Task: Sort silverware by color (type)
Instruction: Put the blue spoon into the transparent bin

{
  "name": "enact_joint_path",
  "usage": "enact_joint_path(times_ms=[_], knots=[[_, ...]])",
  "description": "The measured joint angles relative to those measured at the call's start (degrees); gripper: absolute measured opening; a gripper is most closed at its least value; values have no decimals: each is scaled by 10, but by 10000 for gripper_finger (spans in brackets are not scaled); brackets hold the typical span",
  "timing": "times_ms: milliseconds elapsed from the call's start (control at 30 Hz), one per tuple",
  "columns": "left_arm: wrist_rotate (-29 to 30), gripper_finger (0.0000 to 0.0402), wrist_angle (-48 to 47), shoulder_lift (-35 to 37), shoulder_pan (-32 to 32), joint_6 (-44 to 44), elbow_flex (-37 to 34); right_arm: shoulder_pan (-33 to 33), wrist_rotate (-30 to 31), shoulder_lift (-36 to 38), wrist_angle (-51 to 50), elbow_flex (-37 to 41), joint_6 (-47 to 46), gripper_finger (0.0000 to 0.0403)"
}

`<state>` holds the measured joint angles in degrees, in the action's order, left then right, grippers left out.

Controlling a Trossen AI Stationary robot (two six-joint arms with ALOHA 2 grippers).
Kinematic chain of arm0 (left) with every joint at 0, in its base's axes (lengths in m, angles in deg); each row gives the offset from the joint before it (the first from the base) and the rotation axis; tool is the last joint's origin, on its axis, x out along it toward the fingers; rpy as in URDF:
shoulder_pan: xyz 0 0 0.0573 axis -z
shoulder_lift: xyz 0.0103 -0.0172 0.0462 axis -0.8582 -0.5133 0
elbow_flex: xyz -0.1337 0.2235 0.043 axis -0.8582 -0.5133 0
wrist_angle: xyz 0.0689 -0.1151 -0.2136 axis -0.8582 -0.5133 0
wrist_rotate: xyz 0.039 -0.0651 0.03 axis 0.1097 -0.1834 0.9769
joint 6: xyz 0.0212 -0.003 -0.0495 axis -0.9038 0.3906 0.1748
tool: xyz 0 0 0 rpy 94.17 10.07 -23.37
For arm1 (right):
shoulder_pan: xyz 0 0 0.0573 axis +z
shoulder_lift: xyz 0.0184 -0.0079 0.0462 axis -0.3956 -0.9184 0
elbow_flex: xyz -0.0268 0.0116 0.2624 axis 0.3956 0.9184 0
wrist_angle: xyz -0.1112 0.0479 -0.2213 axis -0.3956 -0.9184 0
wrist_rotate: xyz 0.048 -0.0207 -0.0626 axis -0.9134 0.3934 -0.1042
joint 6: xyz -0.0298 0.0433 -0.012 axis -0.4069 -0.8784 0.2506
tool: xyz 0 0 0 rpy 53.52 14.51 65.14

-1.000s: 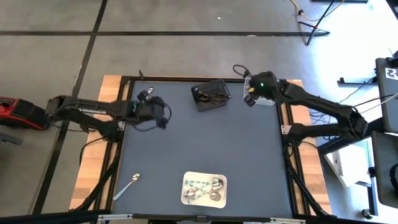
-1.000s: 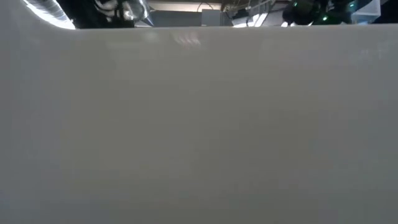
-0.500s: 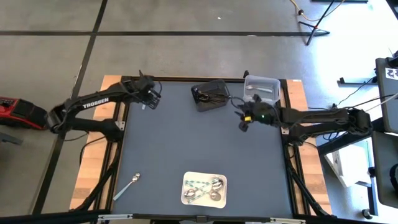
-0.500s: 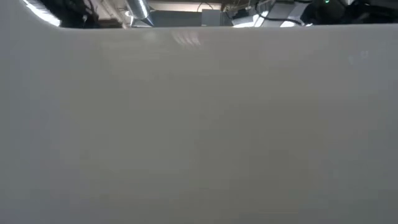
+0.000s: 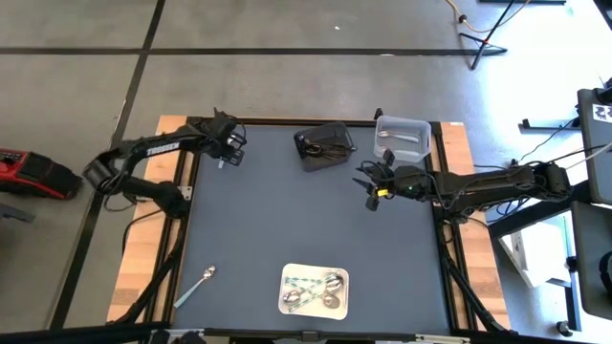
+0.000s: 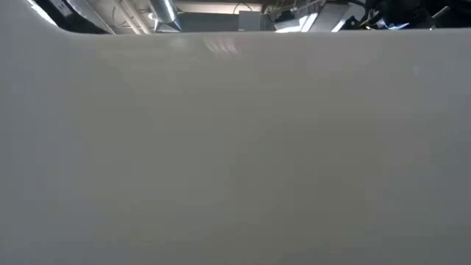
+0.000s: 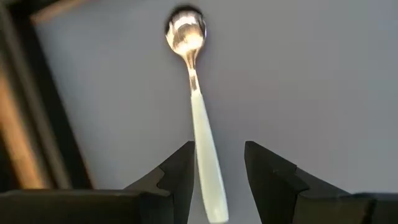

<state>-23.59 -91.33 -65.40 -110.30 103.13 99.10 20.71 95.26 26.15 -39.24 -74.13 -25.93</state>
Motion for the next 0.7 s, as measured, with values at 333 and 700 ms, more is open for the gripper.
enact_joint_path(times_ms=[333, 700], knots=[[16, 134, -20, -78, -8, -2, 23, 0, -13, 0, -5, 0, -1, 142], [-3, 134, -31, -106, 14, -16, 27, 0, -27, 0, -3, 0, -12, 142]])
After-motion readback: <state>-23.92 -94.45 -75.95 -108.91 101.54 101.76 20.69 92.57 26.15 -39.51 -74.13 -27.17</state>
